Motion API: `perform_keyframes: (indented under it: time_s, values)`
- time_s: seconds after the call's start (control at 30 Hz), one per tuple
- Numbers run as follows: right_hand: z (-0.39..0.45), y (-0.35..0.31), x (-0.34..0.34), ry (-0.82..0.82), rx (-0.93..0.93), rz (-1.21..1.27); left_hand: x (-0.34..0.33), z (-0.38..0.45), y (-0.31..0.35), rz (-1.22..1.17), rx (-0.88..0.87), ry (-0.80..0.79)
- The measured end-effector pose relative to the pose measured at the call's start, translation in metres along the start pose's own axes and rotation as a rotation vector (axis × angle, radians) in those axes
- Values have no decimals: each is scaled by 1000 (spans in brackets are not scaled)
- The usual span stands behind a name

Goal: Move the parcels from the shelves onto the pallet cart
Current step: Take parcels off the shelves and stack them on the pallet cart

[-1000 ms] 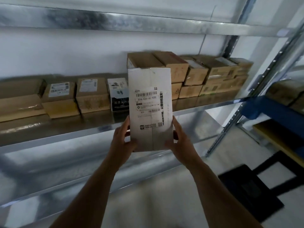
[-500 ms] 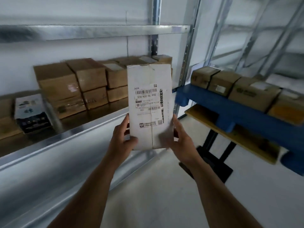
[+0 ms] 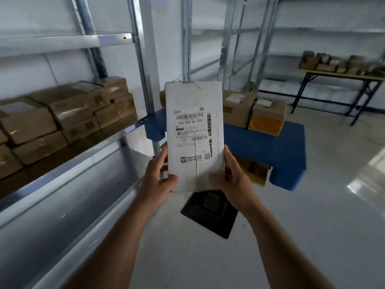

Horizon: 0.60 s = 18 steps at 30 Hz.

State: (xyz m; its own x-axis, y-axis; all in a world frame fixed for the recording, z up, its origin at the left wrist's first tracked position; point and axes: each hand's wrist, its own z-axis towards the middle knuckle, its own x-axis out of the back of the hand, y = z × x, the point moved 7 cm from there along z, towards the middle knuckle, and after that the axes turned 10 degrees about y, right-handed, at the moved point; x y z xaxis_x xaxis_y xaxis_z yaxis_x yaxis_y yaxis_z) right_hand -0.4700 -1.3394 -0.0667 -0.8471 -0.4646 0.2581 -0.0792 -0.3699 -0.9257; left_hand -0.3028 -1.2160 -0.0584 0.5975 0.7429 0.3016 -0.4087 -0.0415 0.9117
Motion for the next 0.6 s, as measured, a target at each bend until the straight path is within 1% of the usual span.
perform_keyframes:
  time_s: [0.1, 0.27, 0.43, 0.53, 0.6]
  values:
    - [6, 17, 32, 83, -19, -3, -40, 15, 7, 5, -17, -78]
    - [22, 49, 81, 226, -118, 49, -108, 43, 10, -27, -27, -204]
    - [57, 67, 132, 337, -142, -40, -176, 86, 23, -75, -51, -309]
    - [84, 76, 158, 387, -178, -22, -212, 114, 32, -78, -63, -391]
    - [100, 79, 171, 418, -186, -95, -232, 132, 39, -86, -70, -445]
